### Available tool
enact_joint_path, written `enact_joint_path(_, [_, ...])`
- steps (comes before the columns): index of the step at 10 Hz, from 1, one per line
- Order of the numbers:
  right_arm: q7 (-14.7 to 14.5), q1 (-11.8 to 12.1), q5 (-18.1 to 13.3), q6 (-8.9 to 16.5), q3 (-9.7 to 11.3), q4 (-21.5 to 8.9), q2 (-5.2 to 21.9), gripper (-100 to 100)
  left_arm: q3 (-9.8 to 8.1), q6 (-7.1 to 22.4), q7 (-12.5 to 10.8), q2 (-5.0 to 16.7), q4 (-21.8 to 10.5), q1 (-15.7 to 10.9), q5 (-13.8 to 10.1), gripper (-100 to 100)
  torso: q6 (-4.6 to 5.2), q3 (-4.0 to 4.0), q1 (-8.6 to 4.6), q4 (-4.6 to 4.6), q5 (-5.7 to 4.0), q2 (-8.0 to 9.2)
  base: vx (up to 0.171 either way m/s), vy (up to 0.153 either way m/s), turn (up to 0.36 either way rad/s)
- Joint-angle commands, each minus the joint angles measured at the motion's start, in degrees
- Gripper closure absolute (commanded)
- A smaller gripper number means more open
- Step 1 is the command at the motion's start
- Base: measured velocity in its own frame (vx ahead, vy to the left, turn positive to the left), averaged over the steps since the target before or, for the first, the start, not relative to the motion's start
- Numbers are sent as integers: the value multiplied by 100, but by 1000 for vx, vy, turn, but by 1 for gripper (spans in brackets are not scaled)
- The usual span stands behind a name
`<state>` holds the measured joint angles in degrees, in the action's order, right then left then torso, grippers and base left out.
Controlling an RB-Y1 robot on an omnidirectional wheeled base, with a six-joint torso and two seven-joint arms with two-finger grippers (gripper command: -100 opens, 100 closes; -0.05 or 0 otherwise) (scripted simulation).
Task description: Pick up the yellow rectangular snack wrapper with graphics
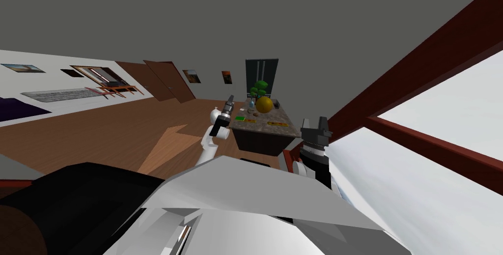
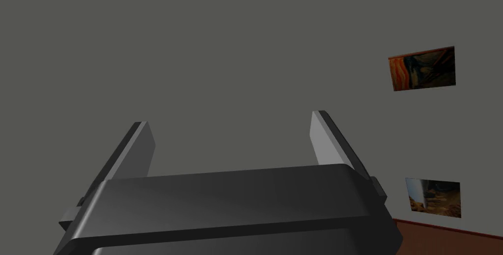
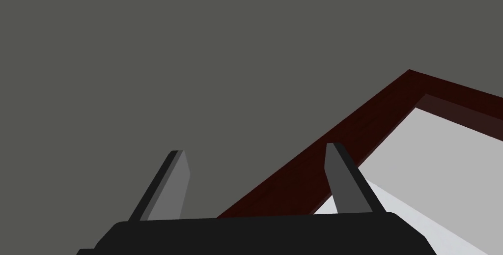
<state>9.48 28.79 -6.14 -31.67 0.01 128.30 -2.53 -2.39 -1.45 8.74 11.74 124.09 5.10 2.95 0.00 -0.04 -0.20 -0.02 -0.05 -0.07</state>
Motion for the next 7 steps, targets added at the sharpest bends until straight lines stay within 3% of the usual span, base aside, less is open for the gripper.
enact_joint_path(1, [0,0,0,0,0,0,0,0,-9,286,9,-10,-42,-82,35,-100,0,0,0,0,0,0,2,-66,36])
enact_joint_path(2, [0,0,0,0,0,0,0,0,-9,358,9,-10,-42,-82,35,-100,1,0,-3,0,-1,1,-3,-35,-8])
enact_joint_path(3, [0,0,0,0,0,0,0,0,-81,567,-8,21,-215,-325,72,-100,0,2,6,0,1,3,-4,-68,55])
enact_joint_path(5, [0,0,0,0,0,0,0,0,-81,800,-8,21,-215,-325,72,-100,1,2,-5,0,-2,3,-5,-56,18])
enact_joint_path(6, [0,0,0,0,0,0,0,0,-157,998,-26,45,-400,-571,108,-100,1,2,5,0,0,3,-6,-69,46])
enact_joint_path(7, [0,0,0,0,0,0,0,0,-157,1144,-26,45,-400,-571,108,-100,0,2,-3,0,-1,3,0,-74,33])
